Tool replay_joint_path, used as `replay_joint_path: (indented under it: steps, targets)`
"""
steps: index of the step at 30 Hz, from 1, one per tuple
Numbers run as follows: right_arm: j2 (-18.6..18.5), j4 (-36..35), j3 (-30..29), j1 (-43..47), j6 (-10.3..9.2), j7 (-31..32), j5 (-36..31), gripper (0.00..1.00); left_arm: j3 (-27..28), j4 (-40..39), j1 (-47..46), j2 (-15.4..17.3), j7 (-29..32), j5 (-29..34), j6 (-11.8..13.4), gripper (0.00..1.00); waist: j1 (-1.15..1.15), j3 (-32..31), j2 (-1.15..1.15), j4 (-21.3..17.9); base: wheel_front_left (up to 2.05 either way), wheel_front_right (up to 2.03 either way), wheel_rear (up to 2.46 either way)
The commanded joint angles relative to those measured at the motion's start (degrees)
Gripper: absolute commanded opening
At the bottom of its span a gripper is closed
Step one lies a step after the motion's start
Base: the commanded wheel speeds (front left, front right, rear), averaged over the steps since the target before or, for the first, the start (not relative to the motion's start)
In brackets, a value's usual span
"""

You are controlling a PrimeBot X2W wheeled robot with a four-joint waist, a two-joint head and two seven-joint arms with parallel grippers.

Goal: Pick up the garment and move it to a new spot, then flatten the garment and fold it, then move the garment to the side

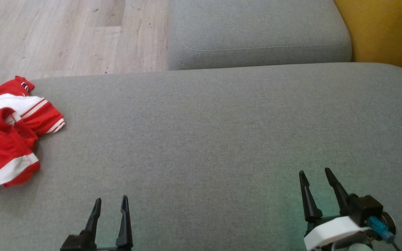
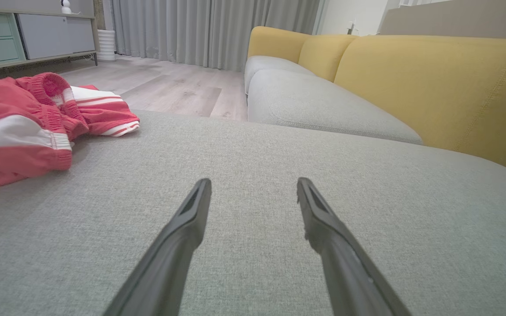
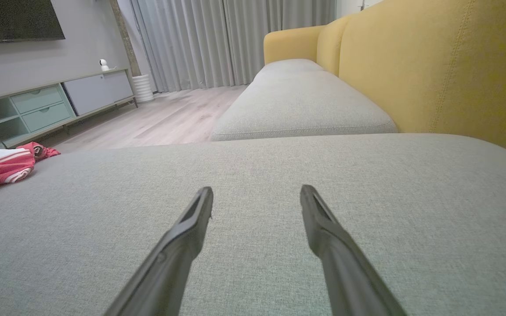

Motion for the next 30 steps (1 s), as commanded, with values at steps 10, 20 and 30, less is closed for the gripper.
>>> replay_joint_path:
  steps: [10,20,30]
  targets:
    - [-0.56,-1.77,1.01,-1.88,0.44,-0.69,0.14,1.0,1.03,-1.24,-1.86,0.68,-0.16,-0.67,0.56,1.0,0.0,-0.2,0.0,1.66,0.0,0.0,0.0]
    - [-0.56,-2.59,0.63,-1.44,0.44,-0.69,1.06,1.0,1.19,-1.95,-2.47,1.74,0.22,-0.81,1.16,1.0,0.0,-0.31,0.0,11.39,0.0,0.0,0.0]
    - [-0.56,-2.74,2.14,-2.07,0.44,-0.69,2.26,1.0,1.49,-3.41,-2.41,2.95,0.61,-1.07,1.58,1.0,0.0,0.2,0.0,21.04,0.0,0.0,0.0]
